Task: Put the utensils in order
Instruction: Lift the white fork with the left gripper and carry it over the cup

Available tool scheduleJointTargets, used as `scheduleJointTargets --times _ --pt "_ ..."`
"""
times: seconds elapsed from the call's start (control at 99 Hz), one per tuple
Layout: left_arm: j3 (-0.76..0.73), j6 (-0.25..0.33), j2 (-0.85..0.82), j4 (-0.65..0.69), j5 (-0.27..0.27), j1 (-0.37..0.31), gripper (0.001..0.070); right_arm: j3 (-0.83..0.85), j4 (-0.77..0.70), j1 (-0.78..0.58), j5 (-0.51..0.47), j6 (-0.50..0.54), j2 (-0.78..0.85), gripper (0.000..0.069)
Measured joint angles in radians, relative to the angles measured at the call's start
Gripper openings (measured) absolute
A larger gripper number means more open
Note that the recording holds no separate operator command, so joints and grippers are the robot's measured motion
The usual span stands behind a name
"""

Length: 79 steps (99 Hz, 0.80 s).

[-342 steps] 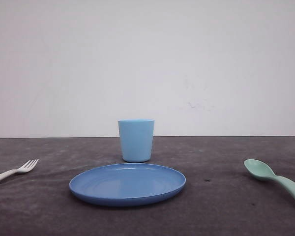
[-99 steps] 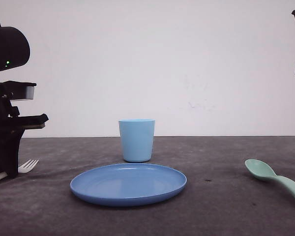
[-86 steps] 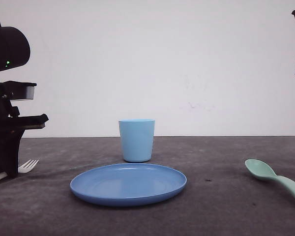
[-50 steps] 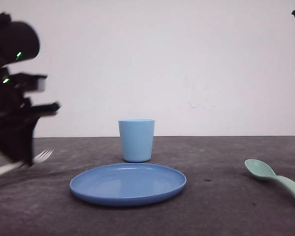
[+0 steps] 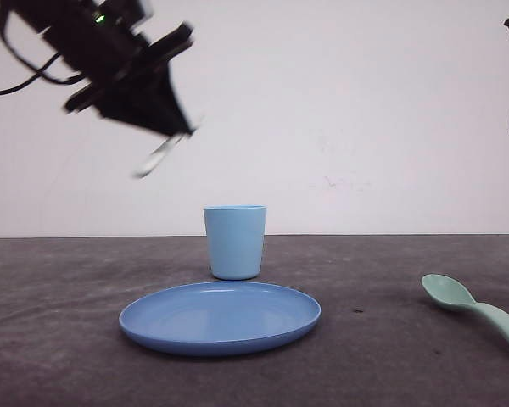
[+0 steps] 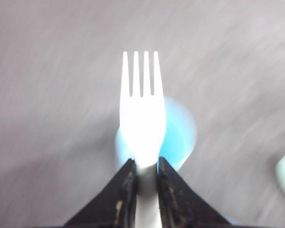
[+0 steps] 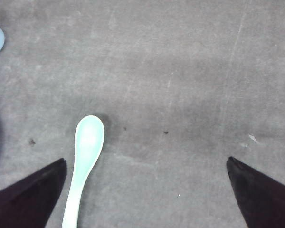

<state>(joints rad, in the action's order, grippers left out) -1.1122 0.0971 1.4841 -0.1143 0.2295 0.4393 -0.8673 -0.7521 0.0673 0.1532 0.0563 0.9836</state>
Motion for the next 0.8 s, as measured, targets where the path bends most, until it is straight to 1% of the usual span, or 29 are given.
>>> scheduleJointTargets --times 0.111,0.283,0.434,0.667,0.798 --pt "0.0 0.0 0.0 0.145 0.003 0.025 0.004 0.0 0.0 0.0 0.0 0.0 0.0 0.068" --pt "0.0 0.0 0.018 0.324 0.004 0.043 0.004 0.0 0.0 0.0 0.0 0.0 0.0 0.068" --pt "0.0 -0.001 0.082 0.434 0.005 0.05 0.004 0.0 -0.001 0.0 0.0 0.0 0.0 0.068" --pt "0.0 -0.001 0.238 0.62 0.005 0.052 0.004 0.0 -0.008 0.0 0.0 0.0 0.0 0.068" --pt "0.0 -0.001 0.319 0.686 0.005 0.052 0.004 0.0 -0.008 0.0 0.0 0.0 0.0 0.068"
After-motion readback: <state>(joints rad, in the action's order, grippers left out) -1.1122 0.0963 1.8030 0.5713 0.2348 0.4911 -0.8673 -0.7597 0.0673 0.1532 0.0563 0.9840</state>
